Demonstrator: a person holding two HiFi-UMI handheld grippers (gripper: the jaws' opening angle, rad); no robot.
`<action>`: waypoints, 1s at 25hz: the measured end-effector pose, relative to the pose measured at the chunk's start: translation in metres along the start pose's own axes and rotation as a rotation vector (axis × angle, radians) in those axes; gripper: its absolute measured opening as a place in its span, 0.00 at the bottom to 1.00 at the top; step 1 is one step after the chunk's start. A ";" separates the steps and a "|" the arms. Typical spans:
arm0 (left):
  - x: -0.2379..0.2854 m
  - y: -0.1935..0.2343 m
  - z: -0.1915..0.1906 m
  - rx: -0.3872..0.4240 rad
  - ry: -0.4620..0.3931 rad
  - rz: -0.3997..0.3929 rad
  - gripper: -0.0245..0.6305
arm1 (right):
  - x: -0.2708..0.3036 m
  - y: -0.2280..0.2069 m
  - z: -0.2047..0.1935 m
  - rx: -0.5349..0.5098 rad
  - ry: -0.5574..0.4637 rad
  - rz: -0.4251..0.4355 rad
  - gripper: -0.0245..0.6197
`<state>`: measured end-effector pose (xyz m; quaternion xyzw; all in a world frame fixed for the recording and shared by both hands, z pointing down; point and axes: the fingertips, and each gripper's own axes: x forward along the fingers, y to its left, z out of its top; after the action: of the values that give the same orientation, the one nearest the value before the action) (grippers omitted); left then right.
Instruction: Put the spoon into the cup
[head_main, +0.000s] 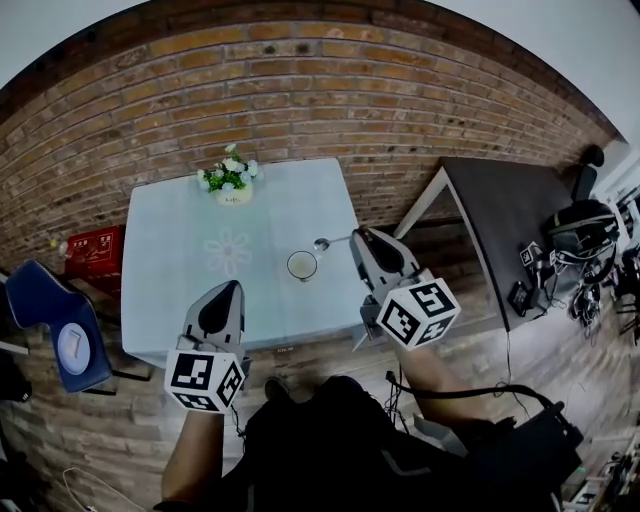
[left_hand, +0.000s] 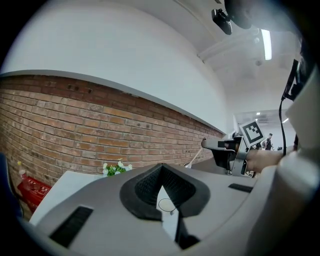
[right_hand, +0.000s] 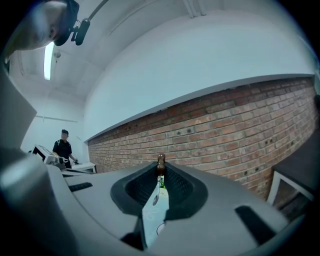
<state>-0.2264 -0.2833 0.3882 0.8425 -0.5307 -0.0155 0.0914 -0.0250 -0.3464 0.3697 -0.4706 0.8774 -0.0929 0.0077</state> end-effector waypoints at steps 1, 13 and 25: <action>0.001 0.002 -0.001 0.000 -0.004 0.009 0.05 | 0.005 -0.001 -0.004 -0.005 0.002 0.013 0.11; 0.019 -0.001 -0.033 -0.016 0.014 0.154 0.05 | 0.051 -0.033 -0.052 0.014 0.092 0.132 0.11; 0.021 -0.013 -0.071 -0.013 0.062 0.264 0.05 | 0.078 -0.048 -0.121 0.032 0.191 0.222 0.11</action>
<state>-0.1968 -0.2870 0.4570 0.7649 -0.6336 0.0193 0.1144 -0.0407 -0.4179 0.5021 -0.3594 0.9192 -0.1500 -0.0582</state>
